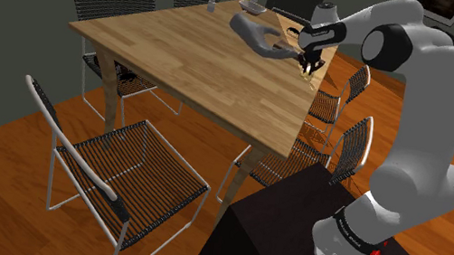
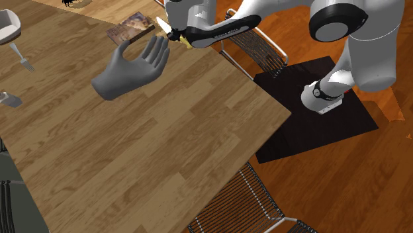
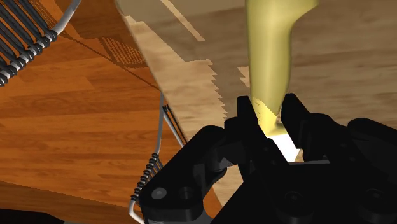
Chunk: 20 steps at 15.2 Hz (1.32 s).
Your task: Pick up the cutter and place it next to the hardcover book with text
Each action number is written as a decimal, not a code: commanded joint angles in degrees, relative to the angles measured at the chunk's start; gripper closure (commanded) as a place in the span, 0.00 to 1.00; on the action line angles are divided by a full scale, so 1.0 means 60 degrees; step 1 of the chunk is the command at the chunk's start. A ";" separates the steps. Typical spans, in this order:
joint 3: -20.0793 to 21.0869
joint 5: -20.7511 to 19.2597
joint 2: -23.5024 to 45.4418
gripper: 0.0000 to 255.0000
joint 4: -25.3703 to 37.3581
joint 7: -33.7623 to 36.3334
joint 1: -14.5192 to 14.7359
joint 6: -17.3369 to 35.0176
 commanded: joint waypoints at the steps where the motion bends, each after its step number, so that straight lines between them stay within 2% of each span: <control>1: 0.0054 0.0014 0.0038 1.00 -0.0013 -0.0010 0.0051 -0.0024; 3: 0.0052 0.0015 0.0037 1.00 -0.0014 -0.0010 0.0053 -0.0023; 4: 0.0057 0.0018 0.0053 0.00 0.0017 0.0004 0.0067 -0.0044; 9: 0.0052 0.0015 0.0037 0.00 -0.0014 -0.0010 0.0053 -0.0023; 13: 0.0050 -0.0052 -0.0703 0.00 -0.0090 0.0028 0.0362 -0.0751; 20: 0.0050 -0.0052 -0.0703 0.00 -0.0090 0.0028 0.0362 -0.0751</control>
